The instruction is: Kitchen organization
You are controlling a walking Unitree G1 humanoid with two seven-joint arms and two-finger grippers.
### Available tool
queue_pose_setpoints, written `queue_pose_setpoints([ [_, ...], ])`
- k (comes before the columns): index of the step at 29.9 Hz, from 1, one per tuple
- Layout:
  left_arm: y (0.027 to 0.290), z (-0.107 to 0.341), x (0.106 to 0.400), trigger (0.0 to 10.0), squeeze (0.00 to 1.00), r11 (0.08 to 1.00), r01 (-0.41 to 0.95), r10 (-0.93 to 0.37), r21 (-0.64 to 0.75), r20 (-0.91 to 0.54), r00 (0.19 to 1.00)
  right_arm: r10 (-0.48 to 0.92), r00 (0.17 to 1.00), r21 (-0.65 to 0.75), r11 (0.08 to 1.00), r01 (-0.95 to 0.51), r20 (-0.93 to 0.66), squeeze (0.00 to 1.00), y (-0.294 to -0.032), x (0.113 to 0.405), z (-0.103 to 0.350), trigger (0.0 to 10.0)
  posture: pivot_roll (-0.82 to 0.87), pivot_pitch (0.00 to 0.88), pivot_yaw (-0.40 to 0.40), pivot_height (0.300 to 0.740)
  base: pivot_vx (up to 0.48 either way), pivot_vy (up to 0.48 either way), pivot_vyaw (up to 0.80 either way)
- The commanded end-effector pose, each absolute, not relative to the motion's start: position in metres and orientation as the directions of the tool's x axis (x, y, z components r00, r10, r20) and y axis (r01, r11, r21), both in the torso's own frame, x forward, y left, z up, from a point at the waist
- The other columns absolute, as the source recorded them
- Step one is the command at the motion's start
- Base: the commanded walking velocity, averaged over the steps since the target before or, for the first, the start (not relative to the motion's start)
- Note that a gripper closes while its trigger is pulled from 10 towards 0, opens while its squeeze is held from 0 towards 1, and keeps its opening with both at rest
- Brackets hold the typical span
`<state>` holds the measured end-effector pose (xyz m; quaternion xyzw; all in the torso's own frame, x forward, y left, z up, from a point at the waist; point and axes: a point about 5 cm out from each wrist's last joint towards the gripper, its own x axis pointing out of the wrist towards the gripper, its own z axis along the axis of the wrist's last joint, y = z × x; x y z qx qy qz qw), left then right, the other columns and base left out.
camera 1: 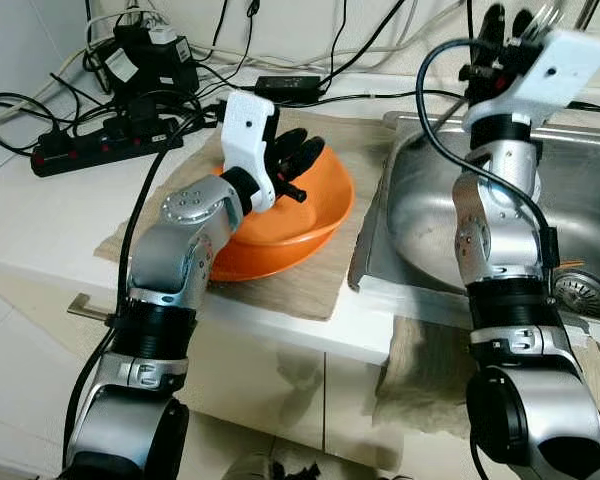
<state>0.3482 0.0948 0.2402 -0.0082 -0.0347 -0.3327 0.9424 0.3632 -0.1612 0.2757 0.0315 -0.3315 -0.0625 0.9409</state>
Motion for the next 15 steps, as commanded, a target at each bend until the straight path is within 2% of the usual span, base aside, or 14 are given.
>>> queue_pose_setpoints([
  [1, 0.096, 0.248, 0.348, 10.0, 0.00, 0.775, 0.632, -0.631, 0.022, 0.084, 0.771, -0.133, 0.748, 0.081, 0.991, 0.106, 0.650, 0.00, -0.160, 0.361, 0.281, 0.0, 0.06, 0.014, 0.104, 0.740, 0.000, 0.000, 0.00],
  [6, 0.095, 0.252, 0.346, 10.0, 0.00, 0.754, 0.656, -0.656, 0.032, 0.073, 0.751, -0.123, 0.744, 0.039, 0.991, 0.130, 0.656, 0.00, -0.160, 0.362, 0.277, 0.0, 0.06, 0.010, 0.105, 0.740, 0.000, 0.000, 0.00],
  [15, 0.087, 0.277, 0.335, 10.0, 0.00, 0.665, 0.743, -0.747, 0.069, 0.064, 0.662, -0.167, 0.809, -0.018, 0.977, 0.214, 0.563, 0.00, -0.174, 0.372, 0.244, 0.0, 0.07, 0.000, 0.111, 0.740, 0.000, 0.000, 0.00],
])
